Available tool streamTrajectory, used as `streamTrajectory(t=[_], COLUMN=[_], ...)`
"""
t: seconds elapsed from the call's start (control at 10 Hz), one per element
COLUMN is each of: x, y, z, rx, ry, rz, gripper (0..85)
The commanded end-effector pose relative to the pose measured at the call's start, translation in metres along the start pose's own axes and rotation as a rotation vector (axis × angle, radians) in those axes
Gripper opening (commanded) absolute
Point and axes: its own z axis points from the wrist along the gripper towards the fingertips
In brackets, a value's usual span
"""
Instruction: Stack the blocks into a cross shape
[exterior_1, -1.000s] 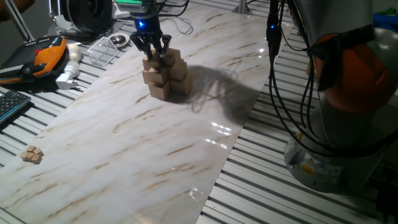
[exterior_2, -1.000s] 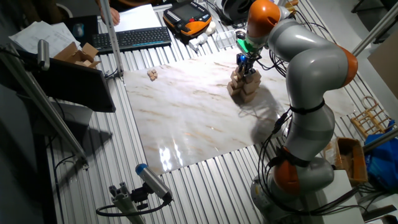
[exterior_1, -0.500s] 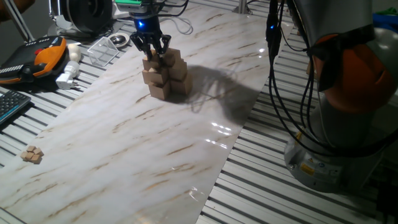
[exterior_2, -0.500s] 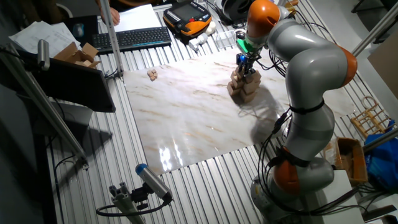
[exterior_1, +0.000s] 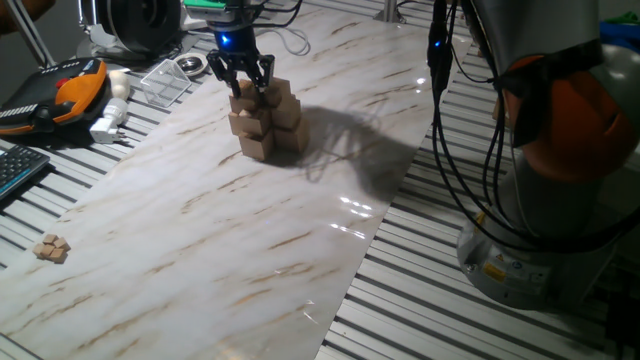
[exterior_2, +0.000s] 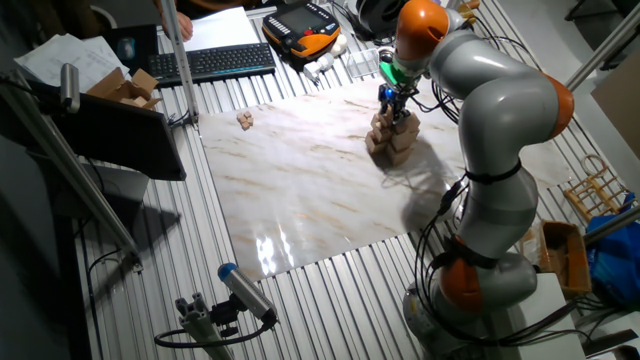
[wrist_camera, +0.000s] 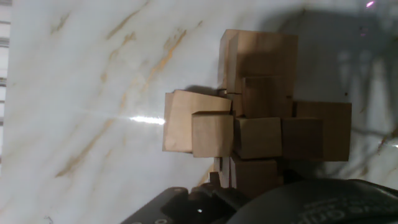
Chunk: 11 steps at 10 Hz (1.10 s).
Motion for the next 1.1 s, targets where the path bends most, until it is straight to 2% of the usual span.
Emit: streamTrajectory(t=[0.0, 0.2, 0.3, 0.4, 0.5, 0.6, 0.7, 0.8, 0.9, 1.0], x=[0.004, 0.02, 0.03, 0.044, 0.062, 0.079, 0.097, 0.114, 0.13, 0.141], y=[0.002, 0.007, 0.008, 0.01, 0.014, 0.017, 0.018, 0.017, 0.015, 0.013], z=[-0.003, -0.014, -0.019, -0.022, -0.025, -0.029, -0.033, -0.033, -0.031, -0.027], rx=[0.005, 0.015, 0.02, 0.014, 0.008, 0.005, 0.004, -0.019, -0.035, -0.049], ry=[-0.001, 0.001, 0.012, 0.043, 0.054, 0.059, 0.062, 0.07, 0.071, 0.065], rz=[0.0, -0.02, -0.051, -0.079, -0.099, -0.12, -0.154, -0.205, -0.28, -0.361], gripper=[51.0, 51.0, 51.0, 51.0, 51.0, 34.0, 34.0, 17.0, 17.0, 17.0])
